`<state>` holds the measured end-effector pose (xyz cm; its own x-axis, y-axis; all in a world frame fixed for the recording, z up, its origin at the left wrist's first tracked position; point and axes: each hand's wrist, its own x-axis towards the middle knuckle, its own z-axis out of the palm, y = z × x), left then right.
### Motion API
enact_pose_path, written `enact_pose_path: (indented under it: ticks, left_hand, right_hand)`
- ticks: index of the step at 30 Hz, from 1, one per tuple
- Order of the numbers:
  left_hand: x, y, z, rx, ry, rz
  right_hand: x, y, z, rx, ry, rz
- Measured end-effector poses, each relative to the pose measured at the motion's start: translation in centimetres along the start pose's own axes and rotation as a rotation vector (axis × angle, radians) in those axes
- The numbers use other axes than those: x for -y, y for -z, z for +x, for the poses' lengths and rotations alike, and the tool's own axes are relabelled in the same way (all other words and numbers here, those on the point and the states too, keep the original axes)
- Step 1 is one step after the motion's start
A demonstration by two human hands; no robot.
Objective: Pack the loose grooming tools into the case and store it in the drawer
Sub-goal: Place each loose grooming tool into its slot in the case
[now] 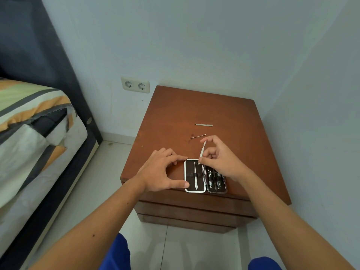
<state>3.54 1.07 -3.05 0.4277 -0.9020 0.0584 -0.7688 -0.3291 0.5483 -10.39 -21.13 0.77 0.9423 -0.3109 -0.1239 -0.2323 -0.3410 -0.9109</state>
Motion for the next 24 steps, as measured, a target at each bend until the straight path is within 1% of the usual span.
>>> enact_pose_path:
  ticks: [2, 6, 10, 17, 24]
  left_hand:
    - [0.1, 0.0, 0.0, 0.0, 0.001, -0.005]
    - [0.2, -0.1, 0.1, -0.013, -0.006, -0.001]
    - [0.1, -0.1, 0.1, -0.022, -0.015, 0.006]
    - [0.3, -0.2, 0.1, -0.028, -0.017, 0.005]
    - [0.3, -0.3, 0.0, -0.05, -0.011, -0.03]
  right_hand:
    - [-0.2, -0.3, 0.0, 0.029, 0.016, -0.042]
    - [0.0, -0.5, 0.0, 0.027, 0.076, -0.162]
    - [-0.3, -0.6, 0.0, 0.012, 0.09, -0.157]
    - [-0.5, -2.3, 0.4, -0.092, 0.158, -0.166]
    - [-0.8, -2.5, 0.2, -0.125, 0.217, -0.389]
